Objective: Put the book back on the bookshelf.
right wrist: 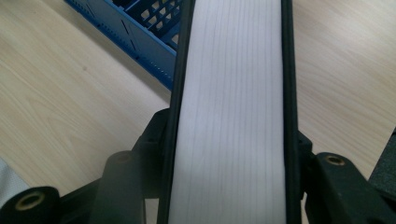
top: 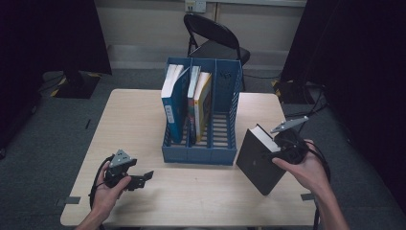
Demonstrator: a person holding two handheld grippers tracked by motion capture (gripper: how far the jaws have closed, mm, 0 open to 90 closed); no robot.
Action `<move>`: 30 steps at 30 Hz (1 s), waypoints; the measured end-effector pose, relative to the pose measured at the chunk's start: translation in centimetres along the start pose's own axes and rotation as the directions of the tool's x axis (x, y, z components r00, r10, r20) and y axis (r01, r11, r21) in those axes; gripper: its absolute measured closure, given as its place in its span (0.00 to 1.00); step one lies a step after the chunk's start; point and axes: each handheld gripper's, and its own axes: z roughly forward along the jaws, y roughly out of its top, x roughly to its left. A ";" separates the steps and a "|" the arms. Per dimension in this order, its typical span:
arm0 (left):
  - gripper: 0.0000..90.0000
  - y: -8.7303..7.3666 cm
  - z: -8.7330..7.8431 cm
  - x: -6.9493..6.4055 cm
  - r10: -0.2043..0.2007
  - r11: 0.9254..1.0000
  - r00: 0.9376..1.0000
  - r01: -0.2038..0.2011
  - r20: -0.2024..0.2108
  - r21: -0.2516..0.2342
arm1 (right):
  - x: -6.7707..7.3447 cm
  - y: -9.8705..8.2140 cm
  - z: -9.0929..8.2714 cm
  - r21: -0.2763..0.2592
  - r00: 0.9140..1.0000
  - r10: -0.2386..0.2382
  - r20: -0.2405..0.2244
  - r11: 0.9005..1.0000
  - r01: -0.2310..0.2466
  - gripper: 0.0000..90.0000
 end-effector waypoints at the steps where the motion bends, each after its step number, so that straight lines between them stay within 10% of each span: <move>1: 0.18 0.0 0.0 0.0 -0.003 1.000 1.000 0.003 -0.002 0.000 | 0.0 0.3 0.2 0.019 1.000 0.003 0.000 1.000 -0.003 0.53; 20: 0.18 -0.1 0.2 0.1 -0.009 1.000 1.000 0.010 -0.010 0.014 | 0.0 2.9 2.1 0.296 1.000 0.016 -0.003 0.955 -0.014 0.55; 30: 0.18 -0.2 0.2 0.3 -0.021 0.999 1.000 0.021 -0.017 0.024 | -0.1 3.1 2.1 0.318 0.999 0.054 -0.001 0.947 -0.051 0.59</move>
